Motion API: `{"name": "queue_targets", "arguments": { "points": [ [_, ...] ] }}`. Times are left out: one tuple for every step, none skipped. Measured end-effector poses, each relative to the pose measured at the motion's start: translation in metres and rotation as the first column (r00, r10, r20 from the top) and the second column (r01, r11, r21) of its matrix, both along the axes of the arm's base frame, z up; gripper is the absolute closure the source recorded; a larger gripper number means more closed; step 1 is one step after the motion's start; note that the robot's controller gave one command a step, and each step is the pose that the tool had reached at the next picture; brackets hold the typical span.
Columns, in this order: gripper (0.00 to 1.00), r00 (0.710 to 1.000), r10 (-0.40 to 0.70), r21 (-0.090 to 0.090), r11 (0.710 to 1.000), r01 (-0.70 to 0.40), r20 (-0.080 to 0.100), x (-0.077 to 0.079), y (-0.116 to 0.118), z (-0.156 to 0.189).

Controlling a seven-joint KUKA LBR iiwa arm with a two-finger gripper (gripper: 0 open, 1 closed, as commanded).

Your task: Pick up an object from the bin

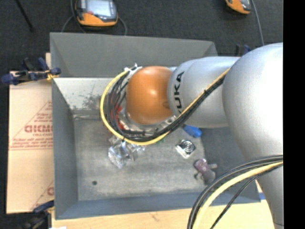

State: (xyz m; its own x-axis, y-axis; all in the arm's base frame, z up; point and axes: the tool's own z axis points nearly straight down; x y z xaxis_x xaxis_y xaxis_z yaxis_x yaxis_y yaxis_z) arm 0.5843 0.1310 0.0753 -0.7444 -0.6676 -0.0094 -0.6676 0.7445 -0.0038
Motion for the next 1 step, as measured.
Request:
{"name": "queue_targets", "arguments": {
  "points": [
    [1.0, 1.0, -0.001, -0.002, 1.0, 0.001, 0.0, -0.024, 0.0026, 0.1829]
  ]
}}
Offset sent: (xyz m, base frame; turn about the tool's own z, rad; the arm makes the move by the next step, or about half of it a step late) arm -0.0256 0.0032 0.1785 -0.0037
